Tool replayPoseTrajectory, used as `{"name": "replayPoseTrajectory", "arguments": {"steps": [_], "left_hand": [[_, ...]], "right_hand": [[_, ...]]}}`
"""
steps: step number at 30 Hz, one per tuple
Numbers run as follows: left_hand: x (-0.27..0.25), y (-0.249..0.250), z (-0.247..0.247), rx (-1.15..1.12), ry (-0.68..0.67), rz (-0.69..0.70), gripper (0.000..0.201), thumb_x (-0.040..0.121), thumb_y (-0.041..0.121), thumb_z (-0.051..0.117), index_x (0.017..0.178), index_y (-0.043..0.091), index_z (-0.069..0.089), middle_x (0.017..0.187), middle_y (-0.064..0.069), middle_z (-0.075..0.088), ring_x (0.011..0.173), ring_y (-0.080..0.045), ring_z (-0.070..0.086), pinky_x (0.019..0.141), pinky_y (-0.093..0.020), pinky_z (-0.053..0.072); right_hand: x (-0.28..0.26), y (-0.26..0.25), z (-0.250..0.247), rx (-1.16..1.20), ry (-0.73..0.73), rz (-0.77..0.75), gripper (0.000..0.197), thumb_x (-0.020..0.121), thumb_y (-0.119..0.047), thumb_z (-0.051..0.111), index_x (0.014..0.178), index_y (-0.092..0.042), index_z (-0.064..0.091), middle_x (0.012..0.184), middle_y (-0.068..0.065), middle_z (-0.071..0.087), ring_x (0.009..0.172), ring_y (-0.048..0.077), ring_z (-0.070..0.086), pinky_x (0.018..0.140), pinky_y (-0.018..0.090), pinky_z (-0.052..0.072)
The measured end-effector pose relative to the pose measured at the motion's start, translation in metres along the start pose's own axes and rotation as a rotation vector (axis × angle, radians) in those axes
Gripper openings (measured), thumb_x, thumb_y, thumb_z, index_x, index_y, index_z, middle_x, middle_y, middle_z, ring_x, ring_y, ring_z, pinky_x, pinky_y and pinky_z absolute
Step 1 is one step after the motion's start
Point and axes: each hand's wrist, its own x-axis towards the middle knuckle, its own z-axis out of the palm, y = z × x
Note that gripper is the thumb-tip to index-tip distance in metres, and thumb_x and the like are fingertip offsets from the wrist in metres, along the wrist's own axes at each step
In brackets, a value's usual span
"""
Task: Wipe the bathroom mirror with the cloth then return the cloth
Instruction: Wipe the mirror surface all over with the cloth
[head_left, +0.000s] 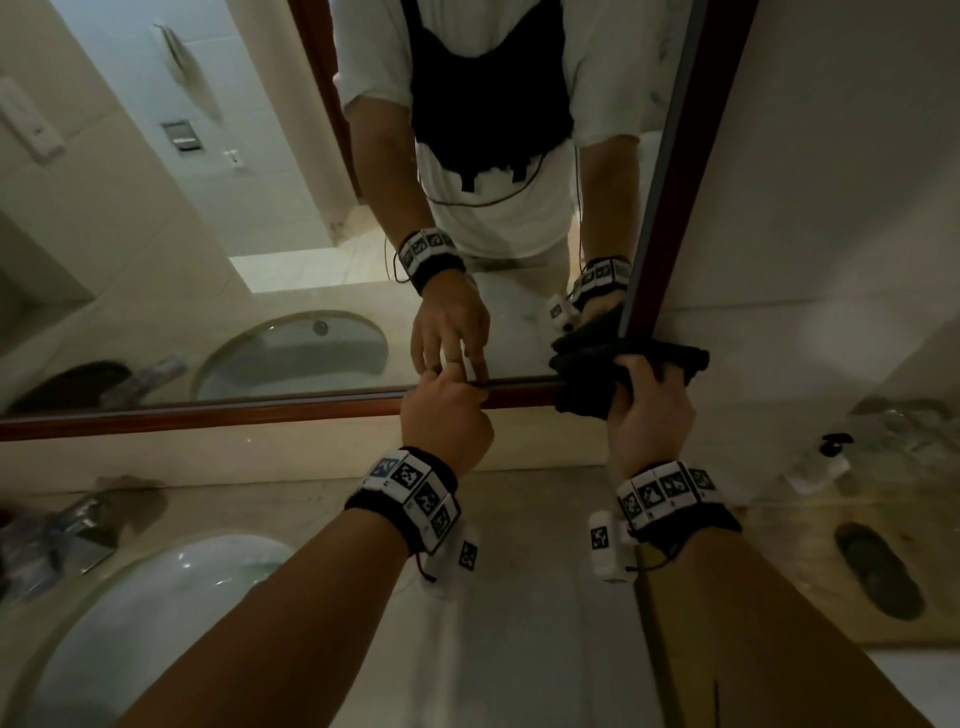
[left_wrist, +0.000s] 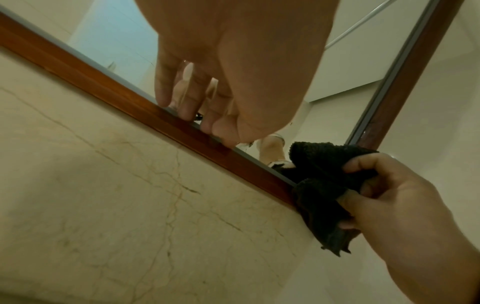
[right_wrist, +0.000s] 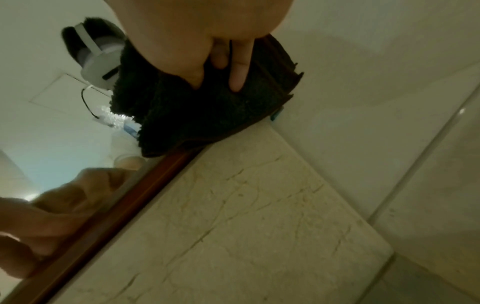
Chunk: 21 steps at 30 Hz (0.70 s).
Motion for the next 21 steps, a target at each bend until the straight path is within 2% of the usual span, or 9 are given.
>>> {"name": "replayPoseTrajectory", "arguments": {"steps": [2,4,5,8,11,14,18,21], "left_hand": [[-0.001,-0.001,-0.001,0.007,-0.016,0.001,0.040,0.073,0.012,0.060,0.105,0.027,0.077,0.094,-0.004,0.060,0.093,-0.030,0.055,0.066,-0.033,0.045],[-0.001,-0.002,-0.001,0.014,-0.041,0.001,0.042,0.076,0.013,0.057,0.112,0.029,0.075,0.099,-0.002,0.059,0.098,-0.028,0.054,0.070,-0.034,0.047],[-0.001,-0.002,-0.003,0.018,-0.056,0.002,0.043,0.078,0.015,0.057,0.115,0.030,0.073,0.101,-0.002,0.058,0.099,-0.027,0.053,0.073,-0.034,0.047],[-0.002,-0.002,-0.006,0.024,-0.091,0.007,0.044,0.081,0.017,0.055,0.119,0.030,0.071,0.105,-0.001,0.058,0.103,-0.026,0.052,0.077,-0.034,0.048],[-0.003,-0.002,-0.007,0.021,-0.112,0.007,0.044,0.082,0.017,0.055,0.122,0.030,0.069,0.107,-0.001,0.056,0.105,-0.026,0.051,0.079,-0.034,0.046],[-0.002,-0.002,-0.008,0.032,-0.126,0.004,0.044,0.083,0.018,0.054,0.123,0.031,0.068,0.108,-0.001,0.055,0.107,-0.025,0.050,0.081,-0.034,0.047],[-0.003,-0.002,-0.007,0.056,-0.128,0.014,0.046,0.082,0.018,0.054,0.124,0.031,0.067,0.109,-0.001,0.055,0.105,-0.025,0.050,0.079,-0.034,0.048],[-0.005,-0.001,-0.006,0.053,-0.123,0.016,0.047,0.081,0.016,0.055,0.124,0.027,0.067,0.112,-0.001,0.055,0.107,-0.025,0.050,0.080,-0.034,0.048]], "right_hand": [[0.006,-0.001,-0.003,0.018,0.037,-0.050,0.025,0.079,-0.002,0.065,0.100,-0.012,0.073,0.104,0.024,0.066,0.088,0.045,0.066,0.060,0.044,0.055],[0.015,-0.001,-0.006,0.044,0.066,-0.103,0.027,0.081,-0.010,0.054,0.098,-0.013,0.075,0.098,0.020,0.069,0.087,0.041,0.067,0.062,0.042,0.056],[0.020,-0.002,-0.008,0.062,0.078,-0.123,0.028,0.081,-0.010,0.053,0.096,-0.013,0.076,0.096,0.019,0.070,0.087,0.039,0.067,0.062,0.041,0.057],[0.038,-0.012,-0.020,0.095,0.141,-0.173,0.021,0.078,-0.001,0.064,0.092,-0.011,0.076,0.091,0.016,0.071,0.083,0.036,0.067,0.063,0.035,0.056],[0.061,-0.029,-0.037,0.121,0.255,-0.234,0.020,0.079,-0.001,0.062,0.090,-0.010,0.076,0.087,0.012,0.069,0.080,0.027,0.064,0.063,0.028,0.048],[0.075,-0.036,-0.044,0.138,0.338,-0.255,0.019,0.077,0.001,0.064,0.086,-0.010,0.076,0.086,0.010,0.068,0.079,0.023,0.061,0.063,0.028,0.046],[0.070,-0.031,-0.038,0.156,0.345,-0.259,0.019,0.078,0.001,0.063,0.087,-0.010,0.076,0.086,0.010,0.069,0.079,0.022,0.061,0.063,0.028,0.047],[0.060,-0.021,-0.029,0.154,0.263,-0.242,0.020,0.080,0.000,0.061,0.089,-0.009,0.076,0.087,0.010,0.070,0.080,0.025,0.064,0.067,0.030,0.051]]}}
